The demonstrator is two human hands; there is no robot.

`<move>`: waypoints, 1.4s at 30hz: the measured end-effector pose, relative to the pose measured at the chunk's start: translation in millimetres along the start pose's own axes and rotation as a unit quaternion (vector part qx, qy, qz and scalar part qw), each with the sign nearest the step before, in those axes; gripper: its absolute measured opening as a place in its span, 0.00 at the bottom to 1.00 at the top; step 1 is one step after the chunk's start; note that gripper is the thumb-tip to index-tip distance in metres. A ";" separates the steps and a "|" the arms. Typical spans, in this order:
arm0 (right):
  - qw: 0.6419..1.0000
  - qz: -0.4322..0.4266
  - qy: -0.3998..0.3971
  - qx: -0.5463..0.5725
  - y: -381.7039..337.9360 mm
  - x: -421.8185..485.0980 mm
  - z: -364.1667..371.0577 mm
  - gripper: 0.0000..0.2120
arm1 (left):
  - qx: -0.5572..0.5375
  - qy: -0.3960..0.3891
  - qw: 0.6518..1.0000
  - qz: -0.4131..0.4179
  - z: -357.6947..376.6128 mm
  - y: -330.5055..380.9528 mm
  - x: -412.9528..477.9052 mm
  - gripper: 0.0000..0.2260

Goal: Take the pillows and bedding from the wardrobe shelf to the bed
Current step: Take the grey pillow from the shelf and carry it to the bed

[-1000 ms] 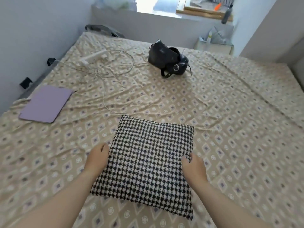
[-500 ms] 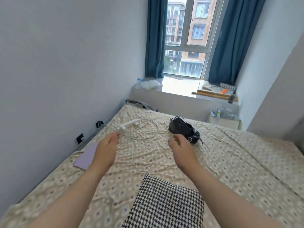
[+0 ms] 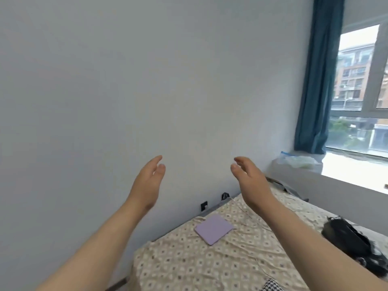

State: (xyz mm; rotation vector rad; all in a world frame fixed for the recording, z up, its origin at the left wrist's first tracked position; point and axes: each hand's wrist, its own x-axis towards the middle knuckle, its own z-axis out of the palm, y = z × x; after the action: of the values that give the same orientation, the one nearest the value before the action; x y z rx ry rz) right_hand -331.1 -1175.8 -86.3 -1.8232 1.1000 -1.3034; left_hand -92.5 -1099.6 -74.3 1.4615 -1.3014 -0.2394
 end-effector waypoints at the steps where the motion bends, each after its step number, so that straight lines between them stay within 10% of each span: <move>1: 1.000 -0.016 -0.014 0.009 -13.4 -3.7 4.0 0.28 | 0.010 0.016 1.000 0.000 -16.5 6.7 -8.4 0.19; 20: 0.885 -0.259 -0.320 0.217 -301.3 -180.1 201.7 0.19 | 0.204 0.358 0.910 -0.058 -376.6 118.9 -263.7 0.21; 42: 0.608 -0.368 -0.578 0.401 -584.2 -588.7 353.8 0.20 | 0.466 0.600 0.633 -0.146 -625.4 269.8 -647.4 0.24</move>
State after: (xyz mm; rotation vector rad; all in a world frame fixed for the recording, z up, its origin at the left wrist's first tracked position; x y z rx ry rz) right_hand 65.8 -378.5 54.8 -1.7520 -0.9141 -0.4422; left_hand -29.5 -171.4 58.7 2.0210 0.0662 1.2340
